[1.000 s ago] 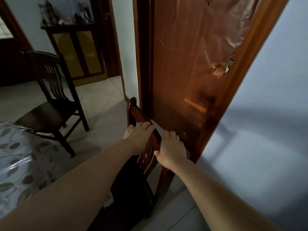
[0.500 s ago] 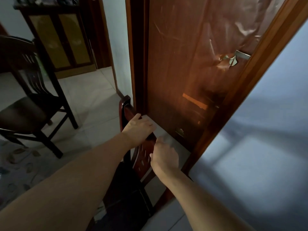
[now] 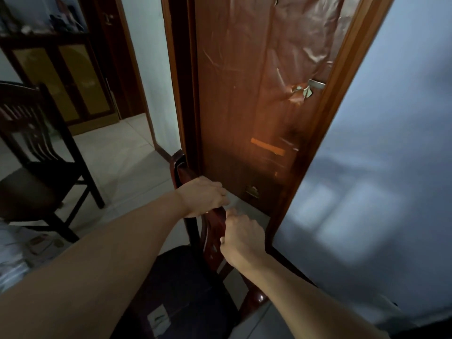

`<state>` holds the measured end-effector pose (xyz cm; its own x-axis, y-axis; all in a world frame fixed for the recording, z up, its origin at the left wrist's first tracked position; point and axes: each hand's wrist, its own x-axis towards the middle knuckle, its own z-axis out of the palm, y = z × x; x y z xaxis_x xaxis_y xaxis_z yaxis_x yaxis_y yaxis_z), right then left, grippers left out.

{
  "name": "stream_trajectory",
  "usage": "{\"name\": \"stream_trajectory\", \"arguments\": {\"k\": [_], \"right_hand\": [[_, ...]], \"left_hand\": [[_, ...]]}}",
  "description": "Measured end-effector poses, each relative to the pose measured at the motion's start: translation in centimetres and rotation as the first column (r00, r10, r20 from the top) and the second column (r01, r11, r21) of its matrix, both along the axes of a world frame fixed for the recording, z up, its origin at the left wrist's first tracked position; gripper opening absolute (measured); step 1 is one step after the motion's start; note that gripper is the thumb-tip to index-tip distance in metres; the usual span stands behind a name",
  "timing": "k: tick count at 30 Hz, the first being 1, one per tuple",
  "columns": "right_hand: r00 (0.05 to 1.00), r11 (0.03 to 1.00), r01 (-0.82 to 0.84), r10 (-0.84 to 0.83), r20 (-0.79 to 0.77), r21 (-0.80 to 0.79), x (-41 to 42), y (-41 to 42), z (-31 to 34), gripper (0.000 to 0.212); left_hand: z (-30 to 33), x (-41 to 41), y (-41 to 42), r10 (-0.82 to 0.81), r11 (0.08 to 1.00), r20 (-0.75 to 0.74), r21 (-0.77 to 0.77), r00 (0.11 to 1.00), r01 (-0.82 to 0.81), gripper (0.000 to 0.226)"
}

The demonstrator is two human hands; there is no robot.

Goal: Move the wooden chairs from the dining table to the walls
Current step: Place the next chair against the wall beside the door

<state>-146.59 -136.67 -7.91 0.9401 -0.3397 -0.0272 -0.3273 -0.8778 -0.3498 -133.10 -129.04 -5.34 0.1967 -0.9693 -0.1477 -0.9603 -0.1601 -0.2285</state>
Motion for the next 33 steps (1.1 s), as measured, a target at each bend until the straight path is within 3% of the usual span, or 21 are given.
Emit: {"name": "stream_trajectory", "arguments": {"k": [12, 21, 33], "right_hand": [[0.999, 0.989, 0.033, -0.037, -0.031, -0.145, -9.5, -0.7, 5.4, 0.045], [0.994, 0.962, 0.105, -0.107, 0.005, -0.251, -16.0, -10.3, 6.3, 0.045], [0.975, 0.958, 0.183, -0.205, -0.081, -0.220, -22.5, -25.0, 5.1, 0.039]], "left_hand": [[4.8, -8.0, -1.0, -0.202, 0.979, 0.064, 0.033, 0.977, 0.200, 0.033], [5.6, -13.5, -11.3, -0.305, 0.952, 0.116, 0.058, 0.945, 0.301, 0.040], [4.1, -19.5, -27.2, -0.332, 0.943, 0.125, 0.044, 0.935, 0.329, 0.035]]}}
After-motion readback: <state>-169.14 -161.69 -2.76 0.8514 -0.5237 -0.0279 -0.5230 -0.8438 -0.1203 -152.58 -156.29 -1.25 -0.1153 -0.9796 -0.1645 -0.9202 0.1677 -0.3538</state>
